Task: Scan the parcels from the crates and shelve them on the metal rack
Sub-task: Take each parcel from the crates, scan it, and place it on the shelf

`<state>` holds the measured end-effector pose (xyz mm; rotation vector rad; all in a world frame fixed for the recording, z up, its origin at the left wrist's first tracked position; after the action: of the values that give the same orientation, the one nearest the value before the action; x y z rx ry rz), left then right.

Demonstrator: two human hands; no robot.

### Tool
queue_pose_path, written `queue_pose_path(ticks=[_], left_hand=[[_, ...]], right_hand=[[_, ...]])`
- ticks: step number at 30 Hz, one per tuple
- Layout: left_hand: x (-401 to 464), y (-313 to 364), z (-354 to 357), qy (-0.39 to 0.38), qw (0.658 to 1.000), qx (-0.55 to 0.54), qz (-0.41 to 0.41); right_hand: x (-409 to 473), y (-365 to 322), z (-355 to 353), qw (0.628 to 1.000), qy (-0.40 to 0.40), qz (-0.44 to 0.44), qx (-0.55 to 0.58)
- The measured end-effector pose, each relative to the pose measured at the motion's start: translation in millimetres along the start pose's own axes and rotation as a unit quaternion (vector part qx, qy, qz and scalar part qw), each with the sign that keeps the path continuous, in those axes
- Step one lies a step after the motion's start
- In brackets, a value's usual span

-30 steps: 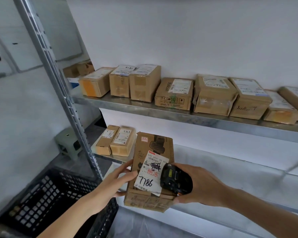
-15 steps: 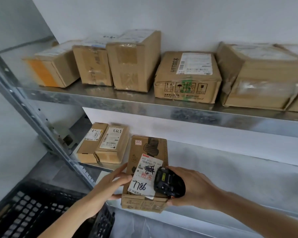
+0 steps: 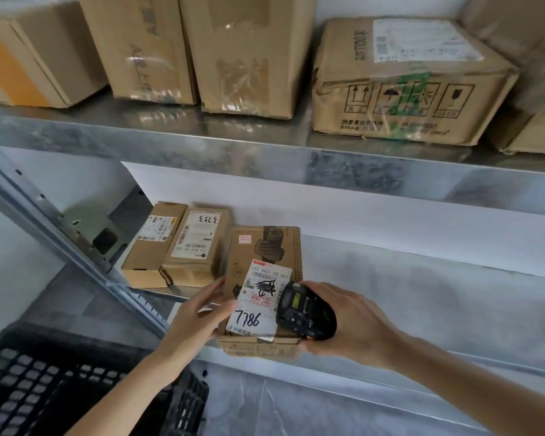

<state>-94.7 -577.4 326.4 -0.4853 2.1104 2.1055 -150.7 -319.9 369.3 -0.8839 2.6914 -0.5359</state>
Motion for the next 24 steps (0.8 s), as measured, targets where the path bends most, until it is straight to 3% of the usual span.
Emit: queue_pose_path(ticks=[5, 13, 24], left_hand=[[-17.4, 2.4, -2.2, 0.002, 0.996, 0.046, 0.080], [-4.7, 3.4, -4.3, -0.051, 0.988, 0.101, 0.105], [21.3, 20.0, -11.4, -0.022, 0.982, 0.118, 0.144]], right_hand=[[-0.9, -3.3, 3.7, 1.000, -0.002, -0.016, -0.019], [9.2, -1.6, 2.9, 1.000, 0.014, -0.006, -0.020], [37.6, 3.5, -7.3, 0.999, 0.030, -0.003, -0.014]])
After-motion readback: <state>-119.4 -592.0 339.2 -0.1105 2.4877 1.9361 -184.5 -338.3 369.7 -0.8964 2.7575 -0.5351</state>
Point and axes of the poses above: each hand's wrist, its own x-axis towards the middle knuckle, its own z-axis out of the palm, y = z × x, the point moved 6 cm from there along x, towards the middle knuckle, and after that the axes turned 7 degrees about -x, right-handed, at the moved point
